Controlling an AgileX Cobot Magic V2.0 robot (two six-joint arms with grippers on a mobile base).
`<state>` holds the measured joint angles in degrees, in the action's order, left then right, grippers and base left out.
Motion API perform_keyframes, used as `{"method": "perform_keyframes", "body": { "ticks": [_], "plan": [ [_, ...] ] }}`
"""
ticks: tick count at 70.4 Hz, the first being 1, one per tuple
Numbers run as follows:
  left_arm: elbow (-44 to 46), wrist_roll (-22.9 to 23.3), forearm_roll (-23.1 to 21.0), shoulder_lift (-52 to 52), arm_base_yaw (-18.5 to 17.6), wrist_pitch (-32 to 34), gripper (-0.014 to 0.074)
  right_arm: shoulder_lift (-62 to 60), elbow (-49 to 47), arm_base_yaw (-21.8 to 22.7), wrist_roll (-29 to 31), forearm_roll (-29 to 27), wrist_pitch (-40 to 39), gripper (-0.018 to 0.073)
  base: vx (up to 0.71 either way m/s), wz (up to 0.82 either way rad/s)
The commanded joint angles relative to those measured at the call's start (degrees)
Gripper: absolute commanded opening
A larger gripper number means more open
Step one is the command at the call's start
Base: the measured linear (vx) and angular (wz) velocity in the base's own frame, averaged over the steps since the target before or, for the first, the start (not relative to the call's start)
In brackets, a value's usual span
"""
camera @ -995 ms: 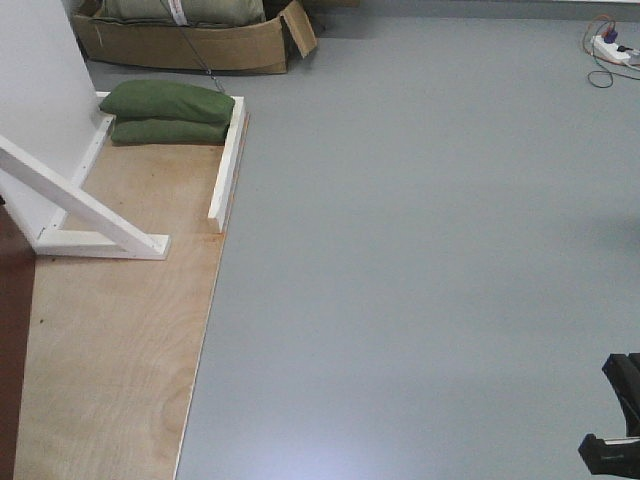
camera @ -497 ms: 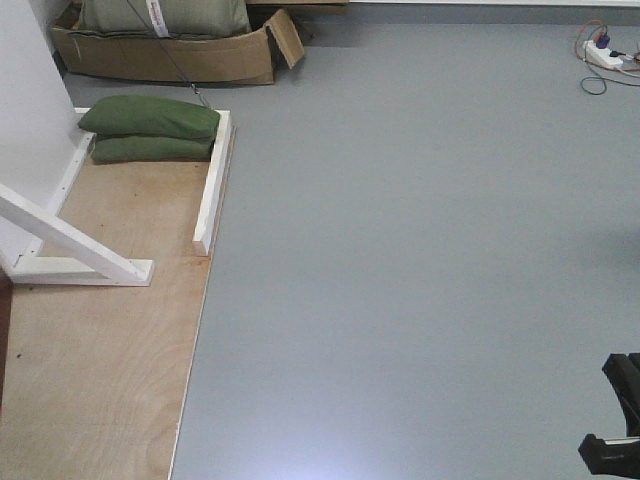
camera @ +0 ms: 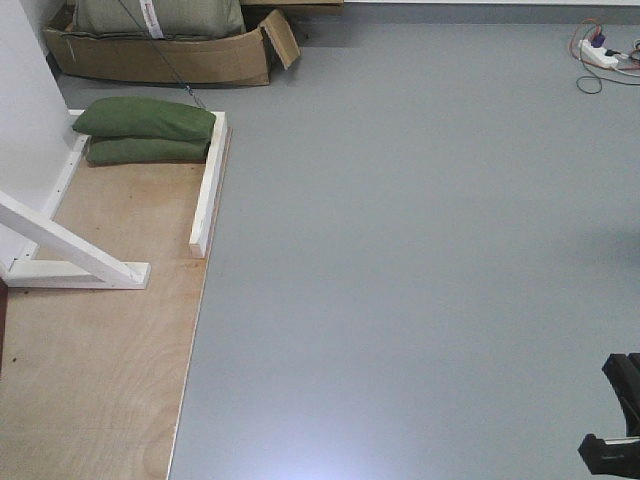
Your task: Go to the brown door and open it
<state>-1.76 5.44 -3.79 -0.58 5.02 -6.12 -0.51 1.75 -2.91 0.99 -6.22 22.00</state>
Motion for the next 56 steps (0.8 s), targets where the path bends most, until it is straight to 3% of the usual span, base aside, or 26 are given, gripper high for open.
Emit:
{"method": "perform_keyframes", "body": {
  "ticks": [1,38,48,56],
  "plan": [
    [-1.0,0.4,0.3,-1.5,-0.2,4.6,0.0017,-0.9,0.1,0.1,0.6,0.3,-4.6,0.0000,0.00,0.00],
    [-1.0,-0.2,0.3,-1.5,-0.1,5.3,0.0017,-0.9,0.1,0.1,0.6,0.3,-4.6,0.0000,0.00,0.00],
    [0.4,-0.2,0.3,0.1,-0.1,11.5,0.0017,-0.9,0.1,0.1,0.6,0.3,-4.6,0.0000,0.00,0.00],
    [7.8,-1.4,0.3,5.9,0.0,17.6,0.0017,-0.9,0.1,0.1,0.6,0.3,-4.6,0.0000,0.00,0.00]
  ]
}}
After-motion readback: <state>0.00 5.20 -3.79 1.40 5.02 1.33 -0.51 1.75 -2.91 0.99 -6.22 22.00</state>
